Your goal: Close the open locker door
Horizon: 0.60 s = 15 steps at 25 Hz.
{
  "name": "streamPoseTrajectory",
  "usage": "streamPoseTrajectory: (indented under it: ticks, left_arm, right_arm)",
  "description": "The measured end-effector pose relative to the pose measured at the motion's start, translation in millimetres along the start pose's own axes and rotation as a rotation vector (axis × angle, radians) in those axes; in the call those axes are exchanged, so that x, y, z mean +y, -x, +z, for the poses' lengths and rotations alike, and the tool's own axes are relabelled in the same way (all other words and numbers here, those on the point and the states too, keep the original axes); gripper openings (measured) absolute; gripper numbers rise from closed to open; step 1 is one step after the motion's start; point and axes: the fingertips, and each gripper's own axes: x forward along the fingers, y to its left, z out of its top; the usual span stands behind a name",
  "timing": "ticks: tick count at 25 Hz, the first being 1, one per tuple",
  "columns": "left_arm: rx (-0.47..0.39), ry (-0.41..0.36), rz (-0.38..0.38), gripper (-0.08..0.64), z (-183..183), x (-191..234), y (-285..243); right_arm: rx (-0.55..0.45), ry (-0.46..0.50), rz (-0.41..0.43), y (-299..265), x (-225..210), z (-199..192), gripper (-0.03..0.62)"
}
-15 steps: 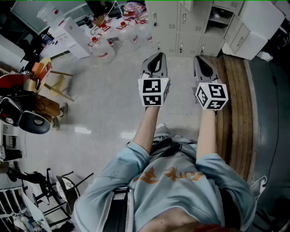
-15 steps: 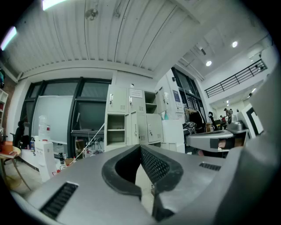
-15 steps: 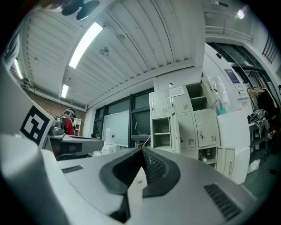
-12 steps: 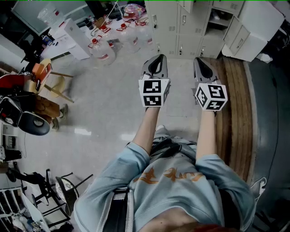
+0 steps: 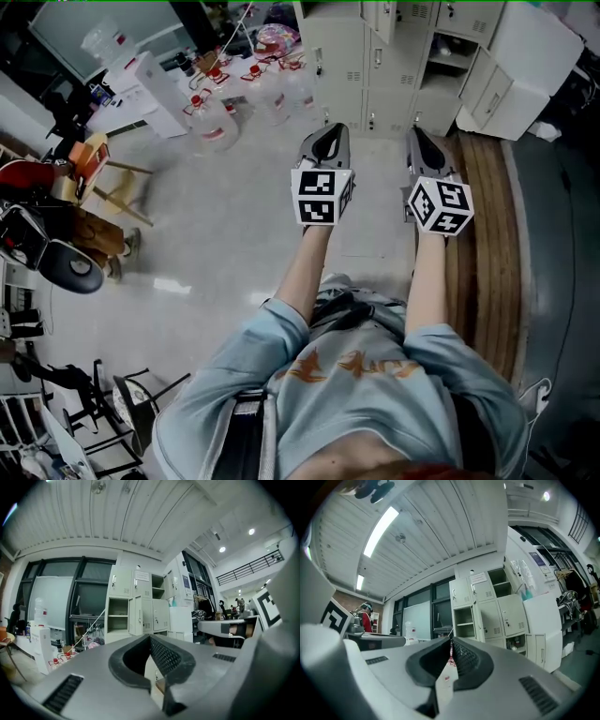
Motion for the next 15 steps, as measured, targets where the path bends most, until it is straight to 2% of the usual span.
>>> streamPoseTrajectory:
  ticks: [5,11,15]
  left_arm:
    - [-0.011,0.014,0.001,0.021,1,7,-11]
    - [-0.020,0.052,0.055,0.021,-1,41,-22]
    - [-0.045,0.067,0.060,0.021,0,61,-39]
  right_arm:
    - [-0.016,-0.009,0.051,-9,2,1,0.031]
    - [-0.019,-0.033,0.086,-28,-1,-7,0.031]
    - [-0.024,-0.002,0.124,-53,9,-9,0.031]
